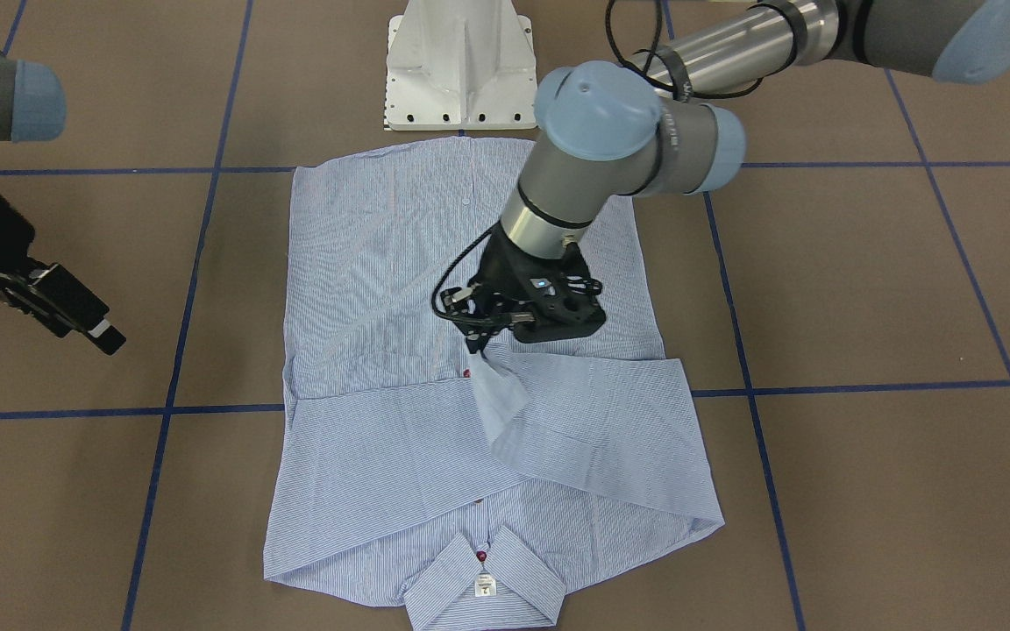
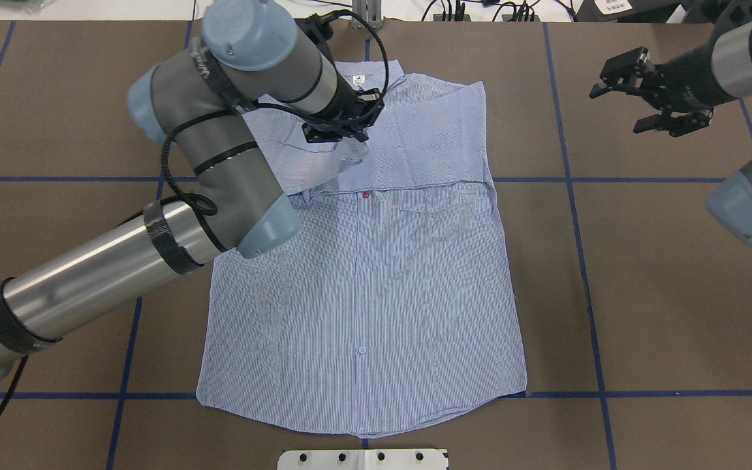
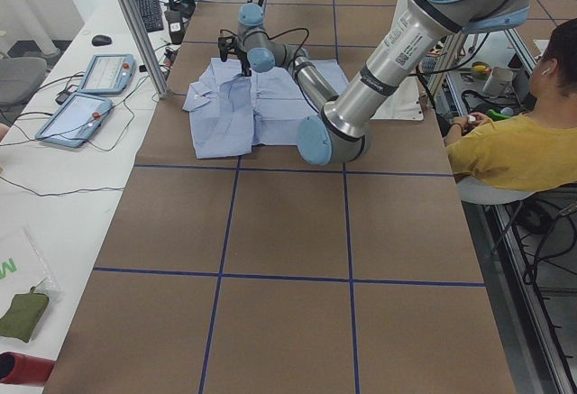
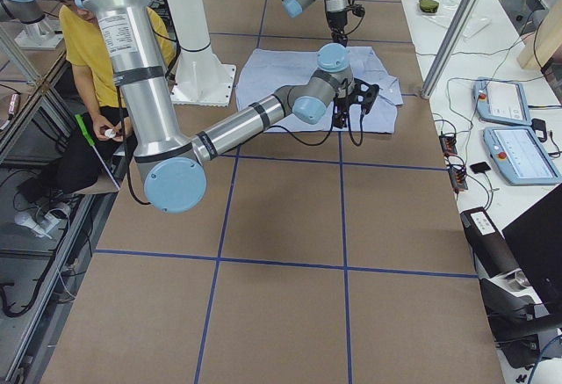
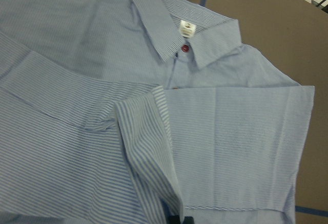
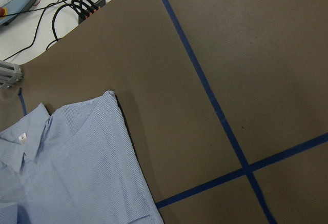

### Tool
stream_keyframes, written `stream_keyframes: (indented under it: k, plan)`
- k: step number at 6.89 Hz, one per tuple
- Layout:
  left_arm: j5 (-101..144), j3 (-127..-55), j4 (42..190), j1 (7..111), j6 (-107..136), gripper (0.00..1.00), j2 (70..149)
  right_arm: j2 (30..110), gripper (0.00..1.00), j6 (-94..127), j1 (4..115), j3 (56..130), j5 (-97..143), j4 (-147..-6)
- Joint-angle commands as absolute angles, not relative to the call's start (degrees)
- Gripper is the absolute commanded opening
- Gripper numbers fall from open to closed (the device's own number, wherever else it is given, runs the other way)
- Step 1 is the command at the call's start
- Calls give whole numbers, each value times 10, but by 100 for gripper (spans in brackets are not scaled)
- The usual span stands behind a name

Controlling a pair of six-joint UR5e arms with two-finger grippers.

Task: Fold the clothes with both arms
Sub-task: 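Fold the other sleeve across the shirt front with the left gripper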

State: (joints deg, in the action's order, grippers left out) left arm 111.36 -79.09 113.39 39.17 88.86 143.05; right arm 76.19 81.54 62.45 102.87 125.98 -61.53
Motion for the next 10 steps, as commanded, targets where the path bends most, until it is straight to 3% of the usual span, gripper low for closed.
stream_keyframes:
  k: [1,2,3,4,5,7,9,10]
  plan:
    - [1049,-755,1192,336,939,0,1455,771,99,794,633,1027,1267,-615]
    - [1035,-747,1203,322,941,14,1455,772,99,794,633,1027,1267,-615]
    - [1035,-745,1203,319,942,18,1458,773,99,794,633,1026,1267,-615]
    - [1034,-744,1203,316,941,72,1461,774,99,793,632,1025,1267,-615]
    - [1008,-745,1203,308,944,100,1461,777,99,796,631,1024,1267,-615]
    - [1013,-786,1196,310,948,99,1444,773,100,825,591,1037,1264,-612]
    - [1034,-933,1194,311,933,99,1326,781,100,990,460,1082,1147,-564]
    - [1033,-957,1194,315,920,98,1294,817,100,1029,363,1126,1060,-563]
